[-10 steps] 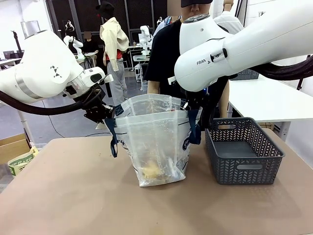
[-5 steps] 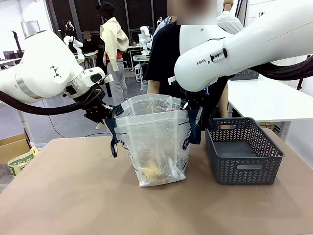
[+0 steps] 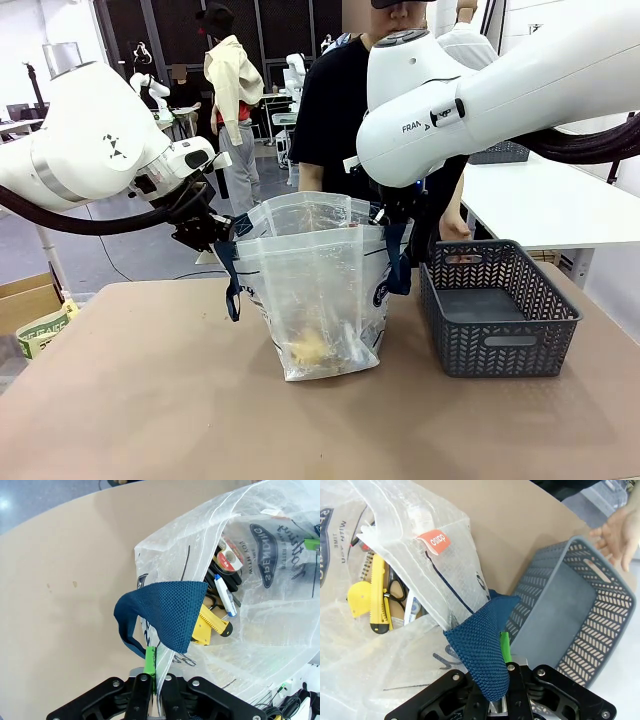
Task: Transfer purchased items from the store into the shopping bag.
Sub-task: Move the Reusable shopping bag to the right side of the table.
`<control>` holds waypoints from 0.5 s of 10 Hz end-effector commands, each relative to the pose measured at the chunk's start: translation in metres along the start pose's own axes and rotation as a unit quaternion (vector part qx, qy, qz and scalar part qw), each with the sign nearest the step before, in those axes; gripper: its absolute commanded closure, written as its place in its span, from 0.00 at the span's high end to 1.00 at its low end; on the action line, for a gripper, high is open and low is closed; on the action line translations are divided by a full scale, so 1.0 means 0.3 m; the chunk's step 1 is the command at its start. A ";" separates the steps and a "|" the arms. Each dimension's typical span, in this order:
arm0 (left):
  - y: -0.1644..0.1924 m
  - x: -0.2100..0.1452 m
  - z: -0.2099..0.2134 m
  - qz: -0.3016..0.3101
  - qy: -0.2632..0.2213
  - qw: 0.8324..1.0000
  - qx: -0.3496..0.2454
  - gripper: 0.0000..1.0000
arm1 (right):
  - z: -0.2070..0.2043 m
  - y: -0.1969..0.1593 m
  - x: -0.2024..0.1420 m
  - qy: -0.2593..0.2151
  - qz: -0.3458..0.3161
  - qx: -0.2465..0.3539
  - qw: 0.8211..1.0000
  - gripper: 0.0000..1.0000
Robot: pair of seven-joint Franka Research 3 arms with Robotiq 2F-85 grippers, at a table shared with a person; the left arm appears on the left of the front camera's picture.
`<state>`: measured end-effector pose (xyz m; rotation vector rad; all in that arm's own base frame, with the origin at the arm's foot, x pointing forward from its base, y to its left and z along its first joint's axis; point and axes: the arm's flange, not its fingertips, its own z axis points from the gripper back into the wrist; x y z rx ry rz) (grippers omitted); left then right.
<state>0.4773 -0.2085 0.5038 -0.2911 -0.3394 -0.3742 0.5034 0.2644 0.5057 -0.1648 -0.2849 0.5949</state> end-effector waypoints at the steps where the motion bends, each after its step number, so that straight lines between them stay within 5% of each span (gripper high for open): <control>1: 0.000 0.001 0.004 0.004 -0.010 1.000 0.003 0.00 | 0.000 0.000 0.000 0.000 0.000 0.000 1.000 0.00; 5: -0.018 0.019 0.036 -0.001 -0.021 0.999 -0.030 0.00 | 0.044 0.014 0.027 0.047 -0.070 0.016 0.996 0.00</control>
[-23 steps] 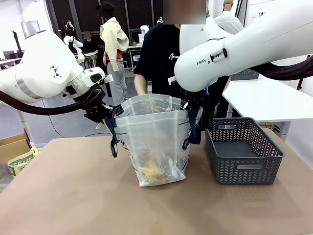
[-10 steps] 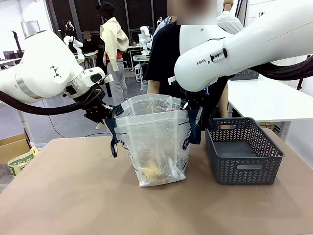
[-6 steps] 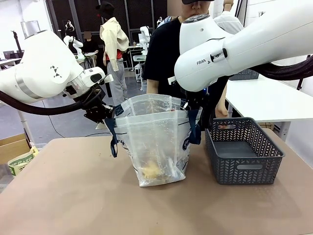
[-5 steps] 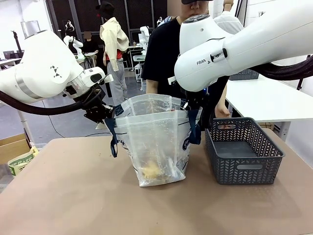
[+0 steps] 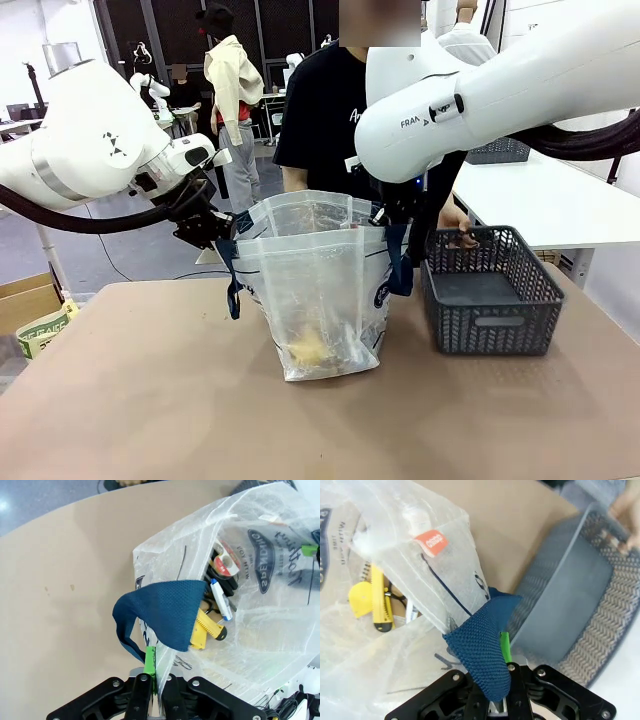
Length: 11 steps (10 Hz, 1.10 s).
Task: Transfer purchased items from the store into the shopping bag.
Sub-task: Move the Reusable shopping bag to the right side of the table.
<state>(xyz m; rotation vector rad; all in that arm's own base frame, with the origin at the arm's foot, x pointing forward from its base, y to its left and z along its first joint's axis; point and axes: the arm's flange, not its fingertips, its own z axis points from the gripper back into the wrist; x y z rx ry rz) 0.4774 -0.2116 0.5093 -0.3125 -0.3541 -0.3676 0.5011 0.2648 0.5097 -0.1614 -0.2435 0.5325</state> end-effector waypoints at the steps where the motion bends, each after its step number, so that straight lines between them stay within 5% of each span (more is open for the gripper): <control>1: -0.018 0.018 0.033 -0.009 -0.013 0.999 -0.035 0.00 | 0.038 0.017 0.040 0.041 -0.063 0.023 0.997 0.00; 8: -0.120 0.063 0.035 0.002 -0.028 0.990 -0.136 0.00 | 0.082 0.082 0.116 0.061 -0.135 0.042 0.988 0.00; 10: -0.096 0.062 0.028 0.049 -0.021 0.988 -0.146 0.00 | 0.071 0.061 0.120 0.088 -0.187 0.067 0.976 0.00; 11: -0.129 0.046 0.015 0.016 -0.018 0.993 -0.120 0.00 | 0.062 0.075 0.099 0.058 -0.131 0.039 0.989 0.00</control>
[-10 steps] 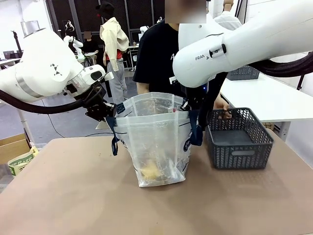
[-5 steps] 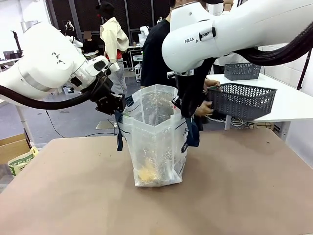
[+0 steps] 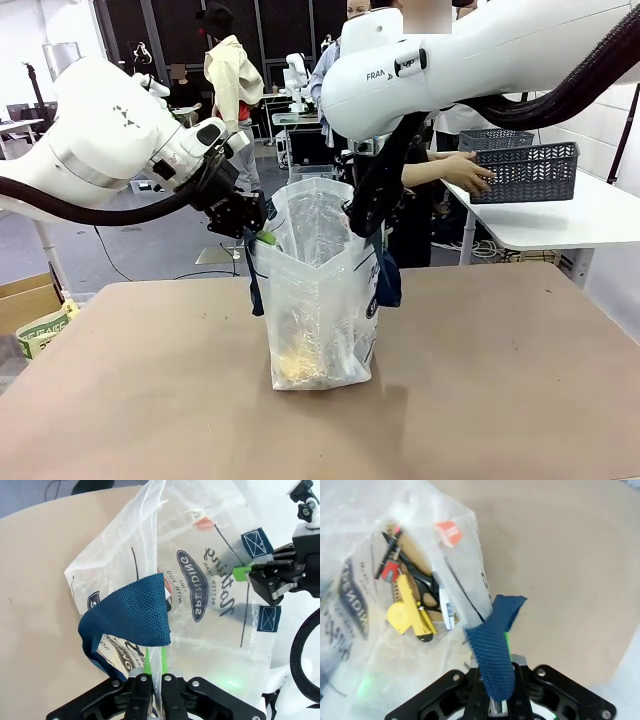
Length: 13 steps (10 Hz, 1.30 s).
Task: Transfer purchased items from the store into the shopping bag.
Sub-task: Move the Reusable shopping bag to the right side of the table.
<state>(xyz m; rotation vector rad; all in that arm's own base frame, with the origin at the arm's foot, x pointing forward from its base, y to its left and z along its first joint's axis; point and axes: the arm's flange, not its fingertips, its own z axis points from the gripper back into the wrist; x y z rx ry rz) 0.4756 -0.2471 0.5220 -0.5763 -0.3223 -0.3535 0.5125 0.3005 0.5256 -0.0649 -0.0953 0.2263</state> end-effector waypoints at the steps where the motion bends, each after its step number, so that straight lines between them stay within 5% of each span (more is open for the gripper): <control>1: -0.016 0.000 0.015 -0.013 -0.004 1.000 0.007 0.00 | 0.009 0.003 -0.007 -0.016 0.022 -0.010 1.000 0.00; 5: -0.038 0.012 -0.027 -0.009 -0.013 1.000 -0.014 0.00 | -0.003 0.046 0.019 0.026 -0.057 0.011 0.998 0.00; 8: -0.037 0.031 -0.033 0.034 -0.008 0.997 0.062 0.00 | 0.004 0.077 0.011 0.068 -0.134 0.000 0.989 0.00; 13: -0.021 0.017 -0.029 0.026 -0.008 0.999 0.045 0.00 | -0.009 0.054 -0.002 0.052 -0.123 -0.012 0.991 0.00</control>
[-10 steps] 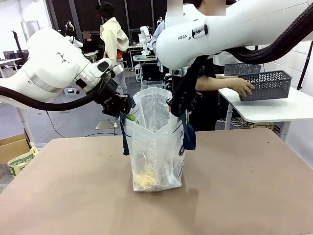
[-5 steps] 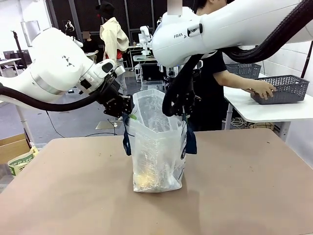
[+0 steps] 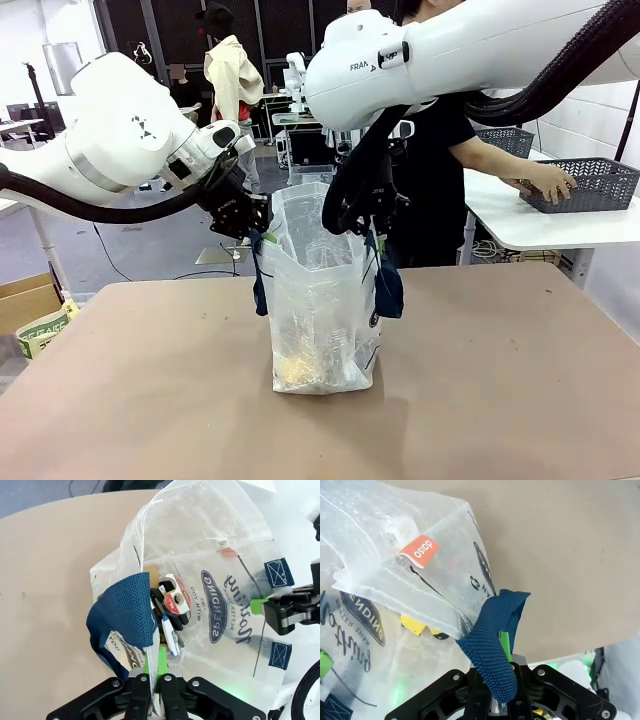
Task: Transfer purchased items from the store into the shopping bag.
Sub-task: Move the Reusable shopping bag to the right side of the table.
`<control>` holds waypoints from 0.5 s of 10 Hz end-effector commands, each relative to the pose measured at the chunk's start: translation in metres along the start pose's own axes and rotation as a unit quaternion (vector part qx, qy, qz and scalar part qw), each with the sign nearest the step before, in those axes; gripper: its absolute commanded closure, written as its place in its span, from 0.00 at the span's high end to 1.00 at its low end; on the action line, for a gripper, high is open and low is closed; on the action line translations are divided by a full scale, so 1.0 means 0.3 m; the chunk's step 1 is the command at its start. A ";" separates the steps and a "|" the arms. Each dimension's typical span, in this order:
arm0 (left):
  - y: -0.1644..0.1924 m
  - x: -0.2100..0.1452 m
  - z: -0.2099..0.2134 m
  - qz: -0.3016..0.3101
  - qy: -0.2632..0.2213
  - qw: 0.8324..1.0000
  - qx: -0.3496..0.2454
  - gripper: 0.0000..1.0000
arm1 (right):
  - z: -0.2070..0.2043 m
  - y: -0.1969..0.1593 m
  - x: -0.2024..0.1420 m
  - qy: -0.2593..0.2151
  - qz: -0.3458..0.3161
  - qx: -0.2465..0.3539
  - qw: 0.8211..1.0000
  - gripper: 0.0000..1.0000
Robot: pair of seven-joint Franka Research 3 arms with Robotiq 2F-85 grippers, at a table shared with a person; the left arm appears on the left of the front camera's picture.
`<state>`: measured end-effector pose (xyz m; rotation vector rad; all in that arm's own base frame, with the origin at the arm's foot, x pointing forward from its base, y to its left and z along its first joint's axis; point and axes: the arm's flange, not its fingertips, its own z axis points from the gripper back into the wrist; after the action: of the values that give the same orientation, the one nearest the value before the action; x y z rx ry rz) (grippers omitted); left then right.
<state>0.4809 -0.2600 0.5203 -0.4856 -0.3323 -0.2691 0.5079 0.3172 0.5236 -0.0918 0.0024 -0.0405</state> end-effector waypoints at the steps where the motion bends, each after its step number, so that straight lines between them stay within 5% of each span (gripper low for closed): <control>1: 0.001 0.000 0.000 0.000 0.000 1.000 0.000 0.00 | 0.001 0.000 0.000 0.000 -0.001 0.000 1.000 0.00; 5: -0.046 0.039 -0.032 0.034 0.019 0.999 -0.014 0.00 | -0.001 0.047 -0.004 -0.043 -0.048 0.038 0.997 0.00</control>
<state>0.4854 -0.2720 0.5200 -0.5036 -0.2949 -0.2283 0.5117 0.3278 0.5282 -0.0421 -0.0629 -0.1088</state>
